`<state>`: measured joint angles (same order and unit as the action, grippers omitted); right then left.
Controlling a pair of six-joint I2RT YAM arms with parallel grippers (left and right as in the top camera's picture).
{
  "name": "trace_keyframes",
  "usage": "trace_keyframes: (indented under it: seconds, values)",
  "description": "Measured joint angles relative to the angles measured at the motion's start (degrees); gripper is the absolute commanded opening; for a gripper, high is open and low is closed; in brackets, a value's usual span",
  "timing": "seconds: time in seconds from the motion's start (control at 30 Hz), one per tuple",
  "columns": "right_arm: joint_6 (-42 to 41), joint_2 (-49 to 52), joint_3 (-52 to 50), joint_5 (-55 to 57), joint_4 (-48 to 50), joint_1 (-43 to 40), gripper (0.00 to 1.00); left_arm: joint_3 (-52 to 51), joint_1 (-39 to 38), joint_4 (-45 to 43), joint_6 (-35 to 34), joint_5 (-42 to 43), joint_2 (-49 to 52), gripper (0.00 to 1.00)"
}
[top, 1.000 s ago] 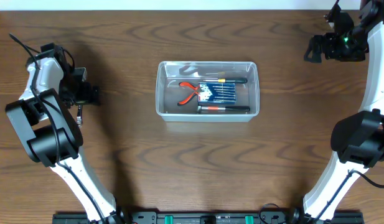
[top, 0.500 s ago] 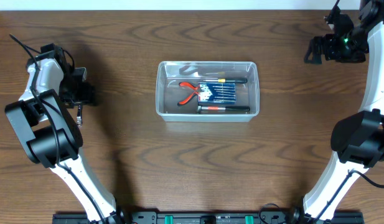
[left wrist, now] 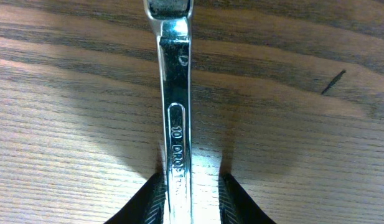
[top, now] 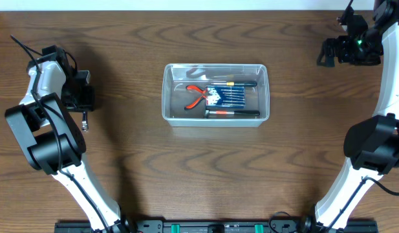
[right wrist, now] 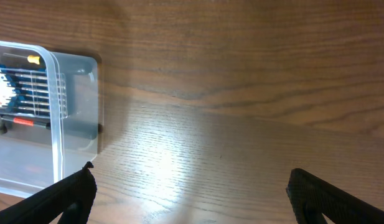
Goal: Pack container
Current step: 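Close the left gripper on the wrench shaft and lift, then carry the wrench into the container and open the left gripper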
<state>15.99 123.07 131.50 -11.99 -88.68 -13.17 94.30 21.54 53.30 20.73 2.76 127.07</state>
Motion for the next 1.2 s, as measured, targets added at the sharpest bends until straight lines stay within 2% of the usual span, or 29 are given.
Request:
trace_keyframes:
  seconds: [0.07, 0.1, 0.17, 0.67, 0.83, 1.0, 1.2]
  values:
    - [0.0, 0.0, 0.0, 0.0, 0.0, 0.0, 0.99, 0.0, 0.0, 0.0, 0.0, 0.0, 0.0, 0.18]
    - [0.0, 0.0, 0.0, 0.0, 0.0, 0.0, 0.99, 0.0, 0.0, 0.0, 0.0, -0.1, 0.0, 0.11]
    - [0.0, 0.0, 0.0, 0.0, -0.1, 0.0, 0.99, 0.0, 0.0, 0.0, -0.1, -0.1, 0.0, 0.06]
    - [0.0, 0.0, 0.0, 0.0, -0.7, 0.0, 0.99, 0.0, 0.0, 0.1, -0.2, -0.1, -0.2, 0.06]
    - [0.0, 0.0, 0.0, 0.0, -0.7, 0.0, 0.99, 0.0, -1.4, 3.2, -0.8, 0.1, -1.4, 0.06]
    - [-0.1, 0.0, 0.0, 0.0, -0.7, 0.0, 0.99, 0.2, -6.6, 4.5, -0.4, 0.1, -10.2, 0.06]
    - [-0.2, 0.0, 0.0, 0.0, -0.5, 0.0, 0.99, 3.2, -19.8, 3.5, 8.2, 0.3, -27.4, 0.06]
